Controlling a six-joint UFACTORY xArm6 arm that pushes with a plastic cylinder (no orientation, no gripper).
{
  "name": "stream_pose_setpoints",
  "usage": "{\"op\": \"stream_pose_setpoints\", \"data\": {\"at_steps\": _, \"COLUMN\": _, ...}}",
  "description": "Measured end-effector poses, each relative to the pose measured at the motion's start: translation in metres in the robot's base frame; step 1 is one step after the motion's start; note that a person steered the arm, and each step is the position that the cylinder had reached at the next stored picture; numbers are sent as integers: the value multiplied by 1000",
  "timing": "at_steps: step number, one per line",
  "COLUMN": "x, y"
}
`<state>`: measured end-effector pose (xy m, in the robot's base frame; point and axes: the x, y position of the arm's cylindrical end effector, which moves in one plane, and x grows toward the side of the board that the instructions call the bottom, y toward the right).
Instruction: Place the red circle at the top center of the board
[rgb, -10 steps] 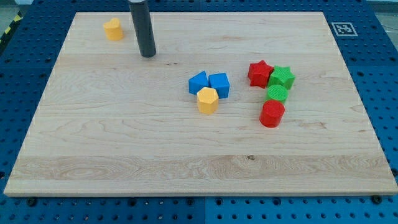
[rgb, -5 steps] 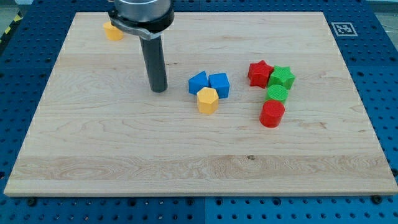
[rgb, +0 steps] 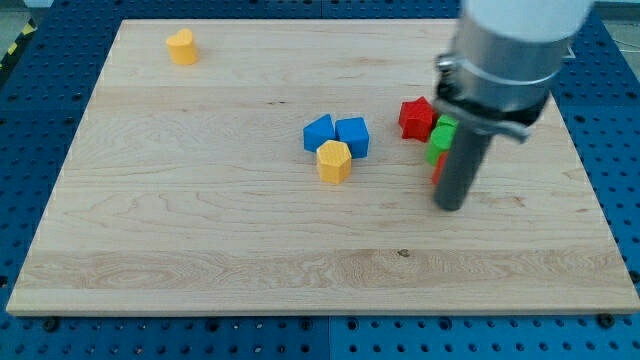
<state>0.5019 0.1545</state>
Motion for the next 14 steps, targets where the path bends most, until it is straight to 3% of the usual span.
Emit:
{"op": "stream_pose_setpoints", "data": {"at_steps": 1, "x": -22, "y": 54}}
{"op": "stream_pose_setpoints", "data": {"at_steps": 2, "x": -18, "y": 58}}
{"op": "stream_pose_setpoints", "data": {"at_steps": 4, "x": -15, "y": 9}}
{"op": "stream_pose_setpoints", "data": {"at_steps": 5, "x": -54, "y": 20}}
{"op": "stream_pose_setpoints", "data": {"at_steps": 6, "x": -105, "y": 54}}
{"op": "stream_pose_setpoints", "data": {"at_steps": 9, "x": -114, "y": 139}}
{"op": "stream_pose_setpoints", "data": {"at_steps": 10, "x": -152, "y": 140}}
{"op": "stream_pose_setpoints", "data": {"at_steps": 12, "x": -173, "y": 32}}
{"op": "stream_pose_setpoints", "data": {"at_steps": 13, "x": -180, "y": 69}}
{"op": "stream_pose_setpoints", "data": {"at_steps": 14, "x": -153, "y": 114}}
